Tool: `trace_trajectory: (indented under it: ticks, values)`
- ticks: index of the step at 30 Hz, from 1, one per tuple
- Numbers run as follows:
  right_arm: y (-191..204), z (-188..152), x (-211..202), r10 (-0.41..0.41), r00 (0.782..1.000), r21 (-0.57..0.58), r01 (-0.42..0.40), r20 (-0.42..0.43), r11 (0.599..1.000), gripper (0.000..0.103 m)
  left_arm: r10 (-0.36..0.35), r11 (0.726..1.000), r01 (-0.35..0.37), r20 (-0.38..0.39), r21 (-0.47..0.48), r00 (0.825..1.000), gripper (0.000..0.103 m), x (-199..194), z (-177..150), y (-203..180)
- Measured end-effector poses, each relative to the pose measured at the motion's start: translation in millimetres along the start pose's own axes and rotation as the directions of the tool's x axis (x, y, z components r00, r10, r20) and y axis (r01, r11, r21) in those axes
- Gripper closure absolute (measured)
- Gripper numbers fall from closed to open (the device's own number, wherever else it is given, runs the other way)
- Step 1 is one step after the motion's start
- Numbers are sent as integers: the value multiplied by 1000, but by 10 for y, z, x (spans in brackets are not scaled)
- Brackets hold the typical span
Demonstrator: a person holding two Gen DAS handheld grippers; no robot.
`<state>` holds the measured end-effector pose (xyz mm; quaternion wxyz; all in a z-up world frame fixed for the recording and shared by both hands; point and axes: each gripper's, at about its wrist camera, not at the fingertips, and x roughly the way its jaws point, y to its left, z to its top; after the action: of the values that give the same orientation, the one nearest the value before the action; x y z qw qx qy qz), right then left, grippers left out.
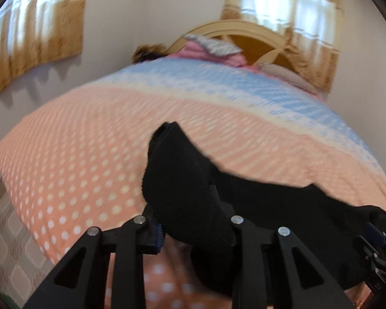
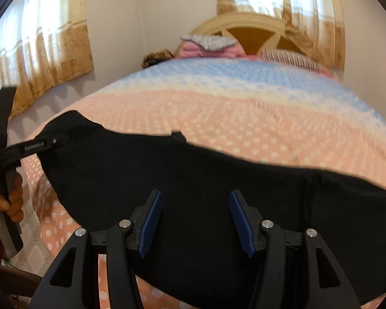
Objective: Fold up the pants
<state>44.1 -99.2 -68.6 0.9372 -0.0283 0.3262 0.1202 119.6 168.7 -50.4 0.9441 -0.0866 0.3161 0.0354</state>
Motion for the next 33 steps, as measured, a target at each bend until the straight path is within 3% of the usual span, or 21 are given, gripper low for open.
trace_trajectory:
  ticks: [3, 8, 12, 16, 22, 23, 25, 26, 27, 28, 29, 30, 33]
  values:
    - [-181, 74, -162, -24, 999, 54, 22, 36, 998, 47, -49, 997, 46, 49, 63, 998, 74, -174, 88, -257]
    - [-919, 3, -414, -44, 999, 293, 33, 29, 956, 47, -204, 966, 189, 74, 177, 976, 74, -407, 151, -827]
    - [-1377, -127, -647, -84, 996, 396, 64, 34, 916, 47, -359, 901, 338, 30, 272, 933, 74, -482, 104, -1432]
    - [-1684, -213, -873, -103, 993, 454, 69, 50, 888, 47, -501, 804, 482, -41, 348, 864, 74, -568, -45, -2084]
    - [-2006, -368, -1079, -140, 989, 516, 95, 48, 851, 47, -570, 704, 558, -120, 438, 813, 74, -624, -429, -2737]
    - [-2058, -408, -1094, -140, 989, 527, 98, 41, 844, 47, -570, 690, 556, -126, 463, 812, 74, -609, -513, -2816]
    - [-2146, -491, -1114, -135, 990, 548, 97, 29, 831, 47, -536, 676, 521, -137, 522, 833, 73, -532, -702, -2940]
    - [-2171, -516, -1113, -134, 991, 554, 98, 24, 826, 47, -522, 671, 513, -149, 536, 840, 71, -481, -775, -2969]
    - [-2189, -533, -1107, -133, 991, 558, 100, 19, 824, 47, -519, 666, 513, -157, 542, 840, 67, -463, -826, -2985]
    - [-2210, -555, -1099, -130, 991, 560, 100, 14, 822, 47, -514, 655, 514, -172, 554, 840, 57, -426, -879, -2981]
    - [-2216, -554, -1091, -127, 992, 562, 98, 13, 822, 47, -513, 642, 520, -188, 563, 837, 54, -425, -909, -3016]
    - [-2230, -558, -1092, -123, 992, 564, 93, 15, 821, 47, -512, 626, 528, -208, 574, 834, 53, -428, -925, -3010]
    - [-2246, -571, -1117, -99, 994, 575, 61, 35, 816, 47, -527, 585, 570, -264, 577, 808, 32, -500, -882, -2926]
